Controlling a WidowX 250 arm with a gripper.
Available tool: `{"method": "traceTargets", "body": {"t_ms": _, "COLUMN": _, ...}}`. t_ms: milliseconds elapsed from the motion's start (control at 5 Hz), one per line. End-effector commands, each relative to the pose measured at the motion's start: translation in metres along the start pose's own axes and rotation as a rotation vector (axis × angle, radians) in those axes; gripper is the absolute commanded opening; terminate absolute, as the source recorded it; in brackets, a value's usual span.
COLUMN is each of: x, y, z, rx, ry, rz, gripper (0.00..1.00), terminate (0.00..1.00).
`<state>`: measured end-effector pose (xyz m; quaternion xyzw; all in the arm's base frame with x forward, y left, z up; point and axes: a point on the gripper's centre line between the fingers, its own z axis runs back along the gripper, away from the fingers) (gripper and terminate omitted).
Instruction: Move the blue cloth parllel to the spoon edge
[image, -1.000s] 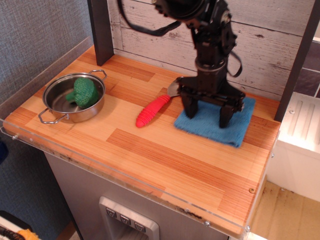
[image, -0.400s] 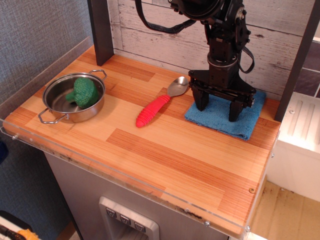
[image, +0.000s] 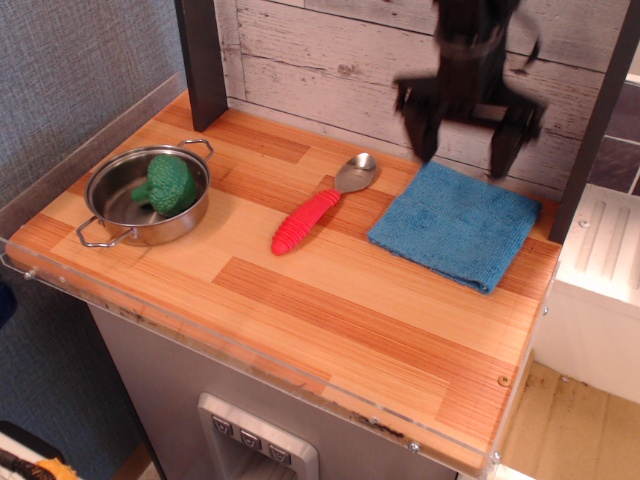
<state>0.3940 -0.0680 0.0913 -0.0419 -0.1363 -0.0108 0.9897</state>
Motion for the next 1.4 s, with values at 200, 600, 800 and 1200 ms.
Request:
{"method": "traceTargets", "body": {"t_ms": 200, "x": -0.054, "y": 0.07, "z": 0.091, "rx": 0.038, "ry": 0.046, "rz": 0.022, "gripper": 1.0, "terminate": 0.0}}
{"method": "traceTargets", "body": {"t_ms": 600, "x": -0.07, "y": 0.107, "z": 0.071, "rx": 0.075, "ry": 0.133, "rz": 0.007, "gripper": 1.0, "terminate": 0.0}}
{"method": "traceTargets", "body": {"t_ms": 800, "x": -0.069, "y": 0.114, "z": 0.06, "rx": 0.103, "ry": 0.144, "rz": 0.015, "gripper": 1.0, "terminate": 0.0}}
{"method": "traceTargets", "body": {"t_ms": 1200, "x": -0.069, "y": 0.114, "z": 0.06, "rx": 0.103, "ry": 0.144, "rz": 0.015, "gripper": 1.0, "terminate": 1.0}}
